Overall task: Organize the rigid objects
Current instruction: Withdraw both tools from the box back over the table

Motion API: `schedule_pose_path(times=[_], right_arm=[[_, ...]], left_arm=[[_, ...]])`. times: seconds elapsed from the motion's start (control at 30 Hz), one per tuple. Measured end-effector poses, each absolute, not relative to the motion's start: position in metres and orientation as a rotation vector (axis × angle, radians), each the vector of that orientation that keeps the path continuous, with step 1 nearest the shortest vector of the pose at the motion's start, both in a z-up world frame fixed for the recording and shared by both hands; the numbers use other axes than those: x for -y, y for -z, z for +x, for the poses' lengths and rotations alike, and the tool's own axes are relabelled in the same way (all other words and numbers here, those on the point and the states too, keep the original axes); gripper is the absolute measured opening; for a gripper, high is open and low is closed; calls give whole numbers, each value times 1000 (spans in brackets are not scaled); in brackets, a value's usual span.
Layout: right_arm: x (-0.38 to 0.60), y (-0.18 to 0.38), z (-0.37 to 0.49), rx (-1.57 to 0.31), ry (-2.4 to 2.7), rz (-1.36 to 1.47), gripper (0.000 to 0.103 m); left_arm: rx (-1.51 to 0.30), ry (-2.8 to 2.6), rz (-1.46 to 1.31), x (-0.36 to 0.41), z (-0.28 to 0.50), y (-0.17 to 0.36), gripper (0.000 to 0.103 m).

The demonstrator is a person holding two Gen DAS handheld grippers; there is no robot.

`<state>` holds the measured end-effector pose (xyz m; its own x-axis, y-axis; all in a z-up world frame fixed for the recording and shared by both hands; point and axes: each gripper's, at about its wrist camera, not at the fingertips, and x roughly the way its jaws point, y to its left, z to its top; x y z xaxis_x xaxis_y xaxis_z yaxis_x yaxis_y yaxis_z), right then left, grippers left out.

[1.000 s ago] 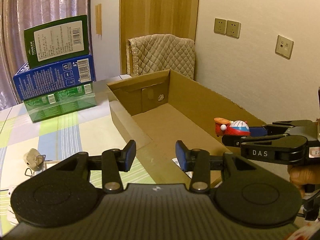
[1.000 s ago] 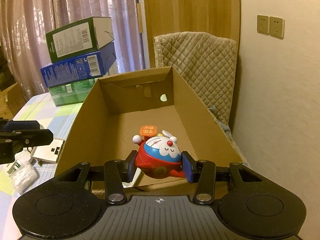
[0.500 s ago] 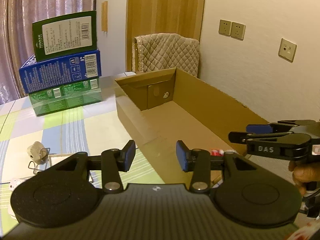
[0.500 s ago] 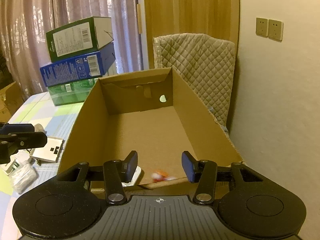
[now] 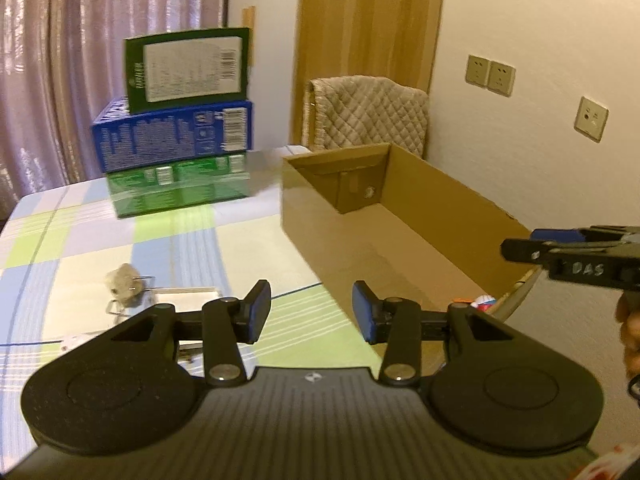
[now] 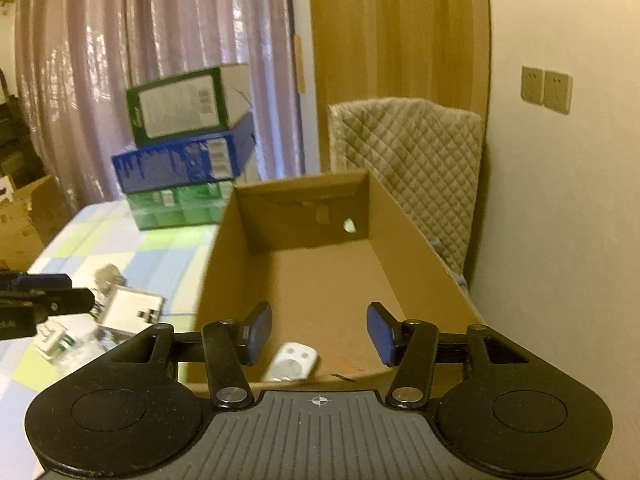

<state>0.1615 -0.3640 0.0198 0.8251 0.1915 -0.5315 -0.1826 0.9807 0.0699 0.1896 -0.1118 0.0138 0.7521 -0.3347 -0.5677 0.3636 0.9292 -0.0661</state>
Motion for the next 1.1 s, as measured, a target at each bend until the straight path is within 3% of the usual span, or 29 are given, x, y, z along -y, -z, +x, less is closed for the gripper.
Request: schedule_pose_path(times=[0.47,0.87,1.1], right_arm=[[282,-59,126,-484,-357,54,61],[204,-7,126,-581,-515,-9,67],[170,35,139,-652,-604,-63,80]], left_arm=[[-575,181,60,-17,157,-42,46],[-639,68,26,-88,134,-6,51],[-694,48,28,-104,142,35,58]])
